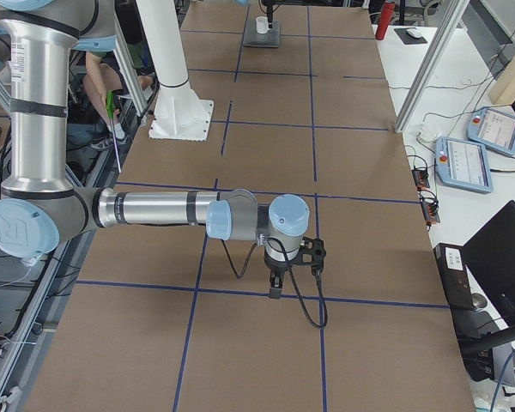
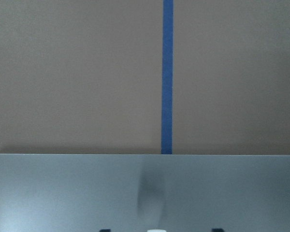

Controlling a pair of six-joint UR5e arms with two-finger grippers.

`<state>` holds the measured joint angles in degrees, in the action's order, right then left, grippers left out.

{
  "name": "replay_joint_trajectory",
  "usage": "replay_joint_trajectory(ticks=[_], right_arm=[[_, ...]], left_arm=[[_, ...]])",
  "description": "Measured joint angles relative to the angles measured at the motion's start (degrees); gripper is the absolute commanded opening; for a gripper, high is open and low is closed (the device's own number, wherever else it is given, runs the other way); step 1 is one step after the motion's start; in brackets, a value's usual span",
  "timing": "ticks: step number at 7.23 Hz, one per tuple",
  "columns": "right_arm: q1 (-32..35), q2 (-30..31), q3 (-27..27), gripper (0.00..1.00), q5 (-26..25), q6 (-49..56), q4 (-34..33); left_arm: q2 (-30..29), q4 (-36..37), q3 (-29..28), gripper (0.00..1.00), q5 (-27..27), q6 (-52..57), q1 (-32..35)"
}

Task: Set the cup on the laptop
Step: 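Lower the white cup onto the laptop lid and open the left gripper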

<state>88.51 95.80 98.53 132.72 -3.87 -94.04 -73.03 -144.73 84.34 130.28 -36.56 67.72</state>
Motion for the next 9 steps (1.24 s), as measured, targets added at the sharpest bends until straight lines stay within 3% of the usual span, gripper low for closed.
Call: replay_joint_trajectory(ticks=[3,6,9], right_arm=[[0.0,0.0,0.0,1.00,0.0,0.0,0.0],[0.0,0.0,0.0,1.00,0.0,0.0,0.0],[0.0,0.0,0.0,1.00,0.0,0.0,0.0]], left_arm=[[-4.9,6.2,-0.1,1.00,0.6,5.8,2.1],[-15.8,25.7,-0.3,1.00,0.6,22.5,11.3],[-18.1,38.7,0.2,1.00,4.6,37.2,19.6]])
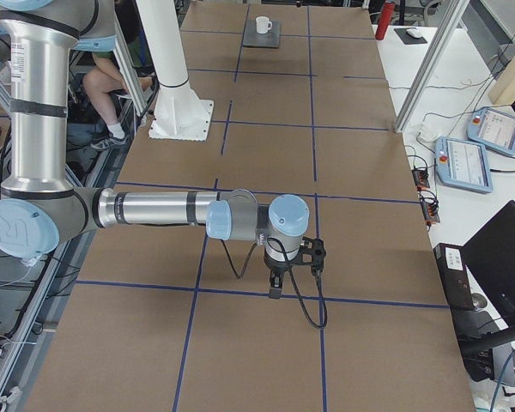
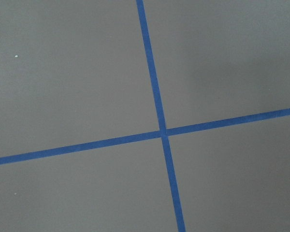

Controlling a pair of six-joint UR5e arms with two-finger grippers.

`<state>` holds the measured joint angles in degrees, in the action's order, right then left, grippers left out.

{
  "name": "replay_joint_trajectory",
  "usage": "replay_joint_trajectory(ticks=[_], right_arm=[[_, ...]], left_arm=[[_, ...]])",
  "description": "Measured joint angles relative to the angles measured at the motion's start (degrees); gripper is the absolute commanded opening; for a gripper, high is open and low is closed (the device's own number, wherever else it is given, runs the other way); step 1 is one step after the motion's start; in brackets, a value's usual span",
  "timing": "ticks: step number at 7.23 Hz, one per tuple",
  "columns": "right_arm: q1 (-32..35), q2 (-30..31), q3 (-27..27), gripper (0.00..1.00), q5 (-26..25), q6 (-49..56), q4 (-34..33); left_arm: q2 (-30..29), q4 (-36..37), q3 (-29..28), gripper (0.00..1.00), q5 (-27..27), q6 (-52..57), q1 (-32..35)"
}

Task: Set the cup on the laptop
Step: 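Lower the white cup onto the laptop lid and open the left gripper, then raise the left gripper away from the cup on the laptop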

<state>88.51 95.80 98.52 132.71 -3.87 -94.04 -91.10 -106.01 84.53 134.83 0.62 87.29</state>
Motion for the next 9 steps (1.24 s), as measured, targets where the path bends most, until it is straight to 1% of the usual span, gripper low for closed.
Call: replay_joint_trajectory(ticks=[1,2,3,4,7,9], right_arm=[[0.0,0.0,0.0,1.00,0.0,0.0,0.0],[0.0,0.0,0.0,1.00,0.0,0.0,0.0],[0.0,0.0,0.0,1.00,0.0,0.0,0.0],[0.0,0.0,0.0,1.00,0.0,0.0,0.0],[0.0,0.0,0.0,1.00,0.0,0.0,0.0],[0.0,0.0,0.0,1.00,0.0,0.0,0.0]], left_arm=[[0.7,3.4,1.4,1.00,0.7,3.6,1.8],[3.0,5.6,4.2,1.00,1.1,5.3,3.1],[6.0,6.9,7.3,1.00,1.5,5.9,3.9],[7.8,7.9,9.2,1.00,1.6,6.1,4.2],[8.0,13.7,10.8,1.00,1.7,5.8,4.4],[7.8,14.5,10.6,1.00,1.7,5.7,4.4]])
